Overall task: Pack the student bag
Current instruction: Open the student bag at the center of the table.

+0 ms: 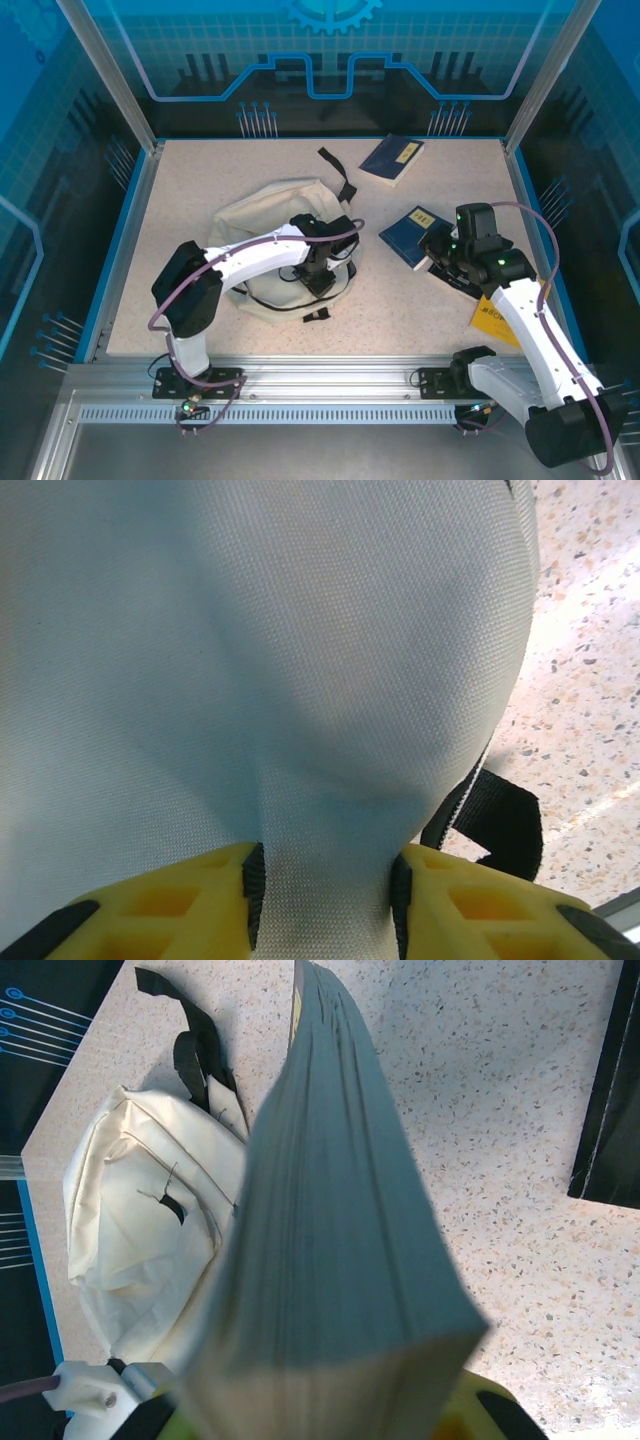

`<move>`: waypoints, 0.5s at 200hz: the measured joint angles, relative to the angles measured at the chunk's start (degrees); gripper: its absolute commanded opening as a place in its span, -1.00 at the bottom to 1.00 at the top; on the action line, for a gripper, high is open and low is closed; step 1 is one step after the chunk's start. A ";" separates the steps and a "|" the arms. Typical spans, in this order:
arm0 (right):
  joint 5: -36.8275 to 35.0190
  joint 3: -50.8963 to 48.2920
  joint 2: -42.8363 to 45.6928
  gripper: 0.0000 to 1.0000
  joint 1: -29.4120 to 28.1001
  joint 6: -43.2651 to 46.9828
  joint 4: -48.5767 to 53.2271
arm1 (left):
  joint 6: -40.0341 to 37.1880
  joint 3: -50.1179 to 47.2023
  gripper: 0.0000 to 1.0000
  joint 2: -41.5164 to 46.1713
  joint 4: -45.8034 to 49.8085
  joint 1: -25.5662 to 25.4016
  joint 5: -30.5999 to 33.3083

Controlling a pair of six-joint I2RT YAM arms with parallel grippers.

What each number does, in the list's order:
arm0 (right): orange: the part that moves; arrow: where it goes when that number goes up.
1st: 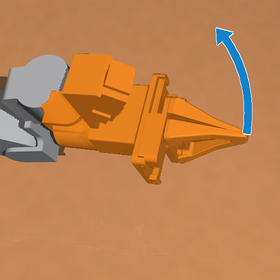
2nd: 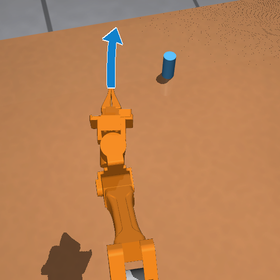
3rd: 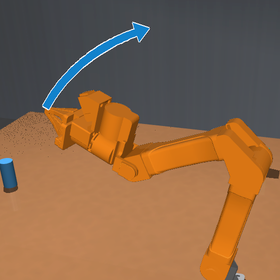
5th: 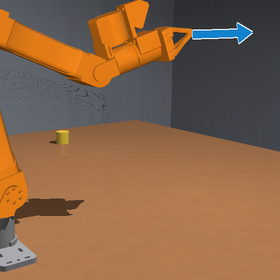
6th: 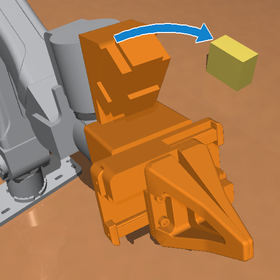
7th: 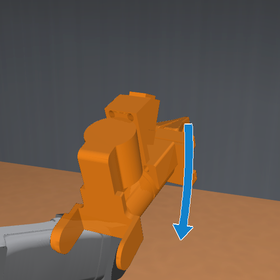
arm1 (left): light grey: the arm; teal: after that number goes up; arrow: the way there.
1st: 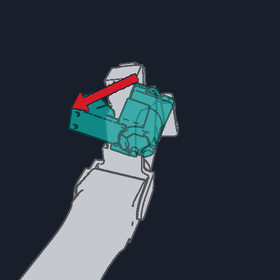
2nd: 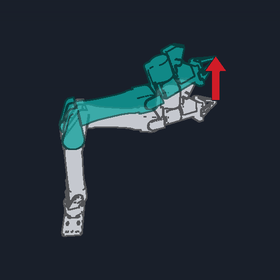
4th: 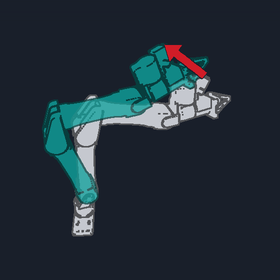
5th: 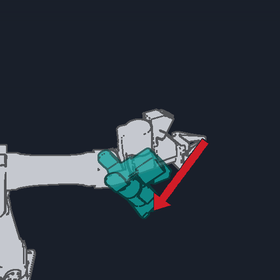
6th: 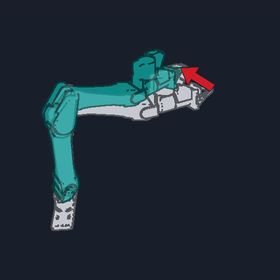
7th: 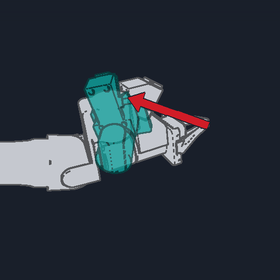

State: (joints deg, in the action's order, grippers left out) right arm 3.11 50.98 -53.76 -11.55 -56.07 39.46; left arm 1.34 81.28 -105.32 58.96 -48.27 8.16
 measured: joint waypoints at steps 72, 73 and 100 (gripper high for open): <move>0.31 -1.92 1.11 -1.00 0.63 0.00 0.81 | 0.24 0.00 -0.78 1.77 -0.35 0.02 0.76; 0.33 -1.92 1.14 -1.00 0.66 0.00 0.81 | 0.26 0.02 -0.78 1.90 -0.39 0.04 0.83; 0.31 -1.92 1.99 -1.00 0.85 0.00 0.90 | 0.72 0.00 -0.81 8.44 -2.16 1.29 2.19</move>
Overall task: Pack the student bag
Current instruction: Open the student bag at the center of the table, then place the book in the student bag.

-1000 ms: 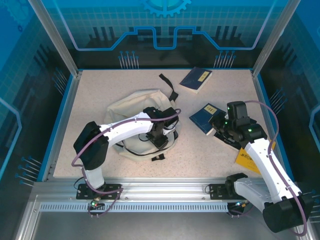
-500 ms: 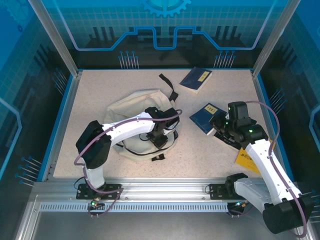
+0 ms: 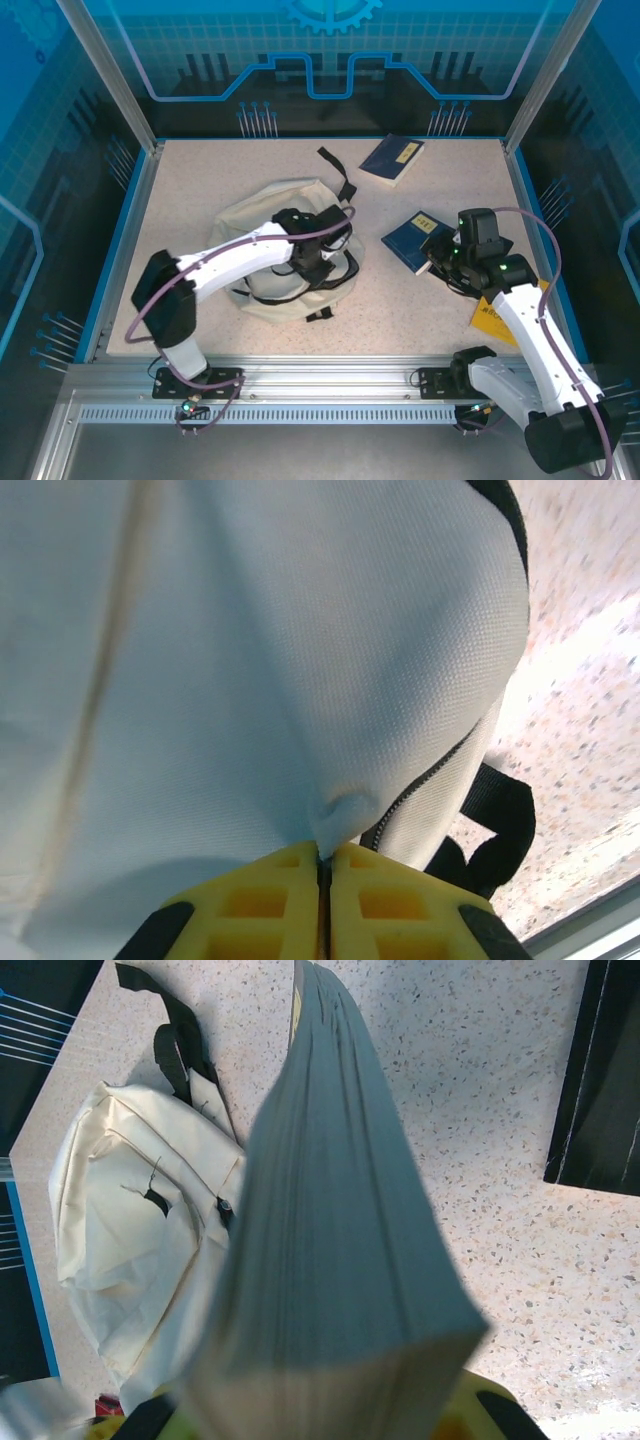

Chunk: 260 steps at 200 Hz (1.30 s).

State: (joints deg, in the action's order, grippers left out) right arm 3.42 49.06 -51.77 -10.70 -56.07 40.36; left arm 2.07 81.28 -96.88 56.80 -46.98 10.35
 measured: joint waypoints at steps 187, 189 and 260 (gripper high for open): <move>15.04 -2.12 -10.64 -1.00 -17.14 0.35 -16.65 | 10.45 -6.82 -1.00 19.69 -26.38 4.46 6.71; 15.02 -2.10 -11.30 -1.00 -17.38 0.11 -17.09 | 10.54 -6.88 -1.00 19.71 -26.45 4.46 6.67; 7.28 2.64 -27.41 -1.00 -23.91 -7.15 -29.64 | 12.87 -9.33 -1.00 20.85 -28.06 4.46 5.88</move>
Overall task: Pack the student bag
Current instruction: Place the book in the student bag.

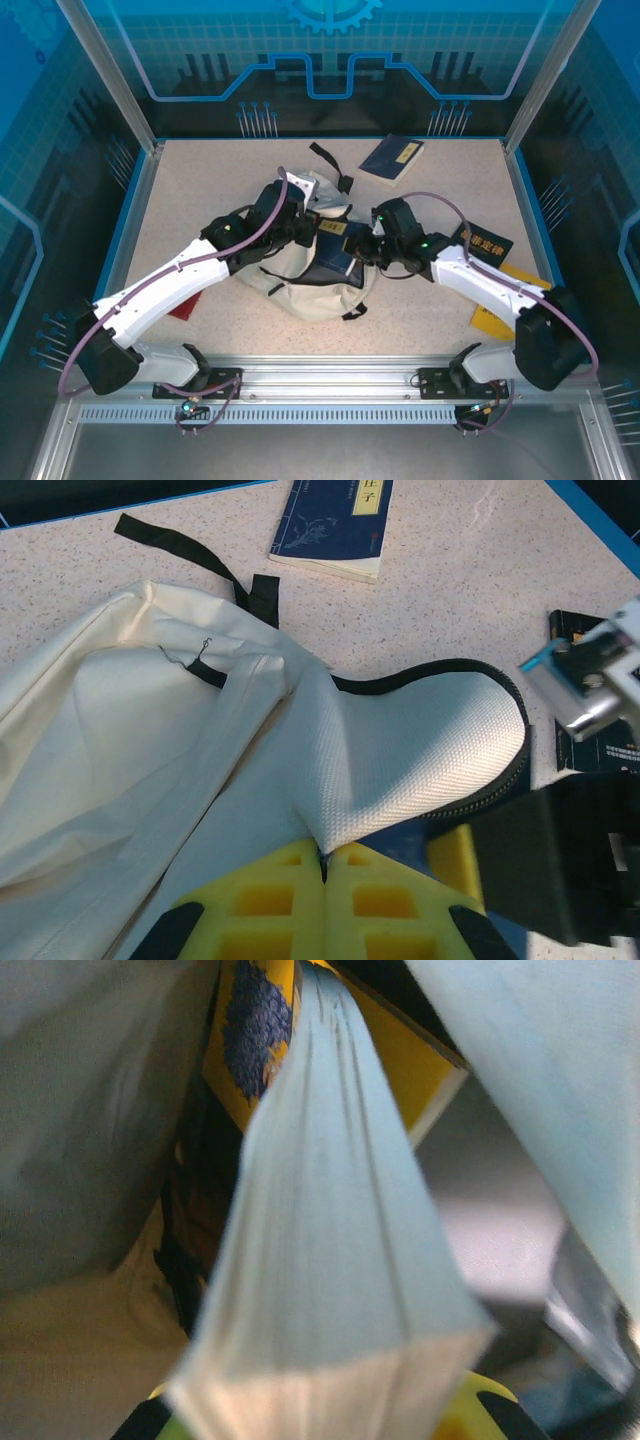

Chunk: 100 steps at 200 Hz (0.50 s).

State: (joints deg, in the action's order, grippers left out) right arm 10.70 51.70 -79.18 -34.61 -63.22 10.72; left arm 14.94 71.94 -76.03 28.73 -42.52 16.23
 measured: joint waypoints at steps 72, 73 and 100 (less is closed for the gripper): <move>-6.05 5.16 -18.58 -0.89 -3.58 -8.63 -12.48 | 3.43 -2.23 -1.00 2.82 -0.74 0.00 0.02; -6.10 5.27 -18.67 -0.88 -3.58 -8.70 -12.57 | 3.43 -2.25 -1.00 2.84 -0.76 0.00 0.02; -5.99 9.11 -22.62 -0.43 -3.98 -10.27 -16.04 | 4.39 -2.47 -1.00 3.26 -0.72 0.07 0.02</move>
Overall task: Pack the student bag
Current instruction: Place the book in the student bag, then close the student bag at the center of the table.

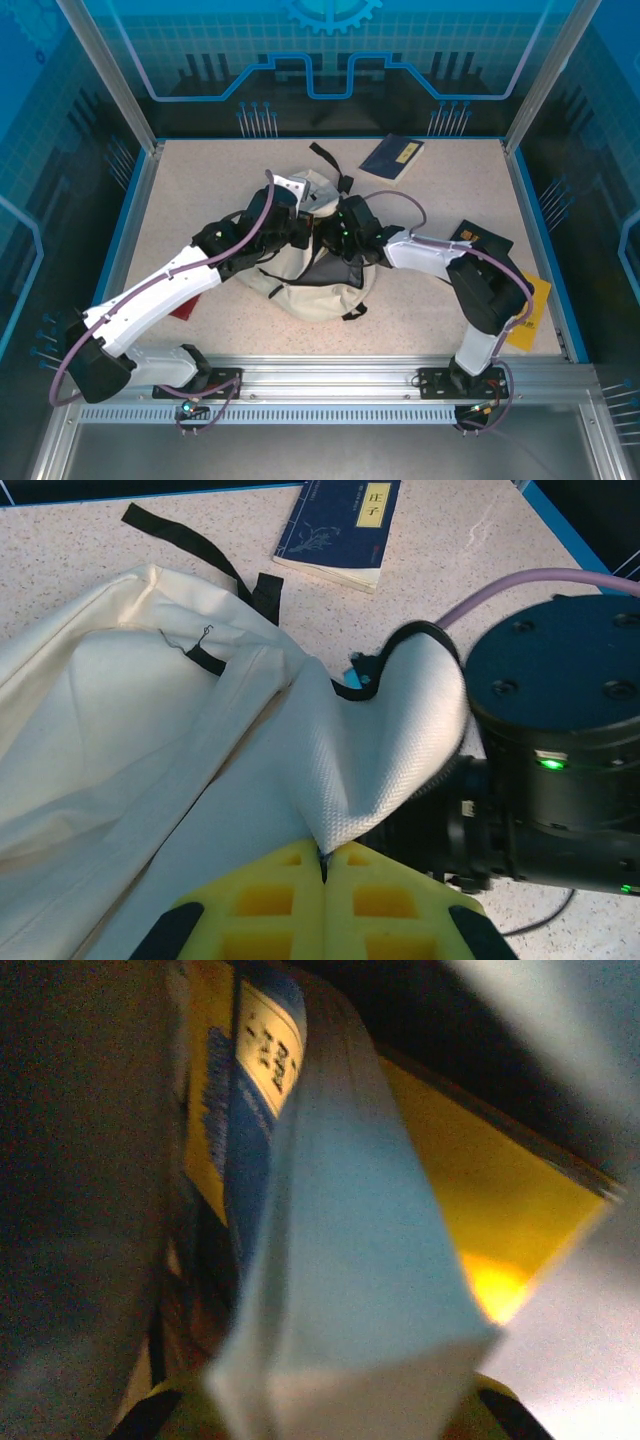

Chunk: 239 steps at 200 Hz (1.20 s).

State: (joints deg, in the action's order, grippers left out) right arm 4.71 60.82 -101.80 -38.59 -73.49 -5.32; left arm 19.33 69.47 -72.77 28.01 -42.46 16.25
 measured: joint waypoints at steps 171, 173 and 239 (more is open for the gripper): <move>1.64 -11.80 26.49 0.18 1.14 1.86 13.40 | -1.79 -4.13 -1.00 4.94 2.43 8.15 -0.83; 1.38 -11.65 26.95 0.18 1.36 2.32 14.14 | -1.92 -4.22 -1.00 5.18 2.54 8.33 -0.85; -3.06 2.21 23.93 0.22 18.80 16.96 29.03 | -4.33 -6.34 -0.89 10.91 6.40 13.62 -3.37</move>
State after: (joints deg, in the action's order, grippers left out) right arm 1.65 63.02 -77.87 -19.79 -56.53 23.70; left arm 15.00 63.13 -61.87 34.41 -28.84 12.88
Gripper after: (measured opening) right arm 0.607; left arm 0.068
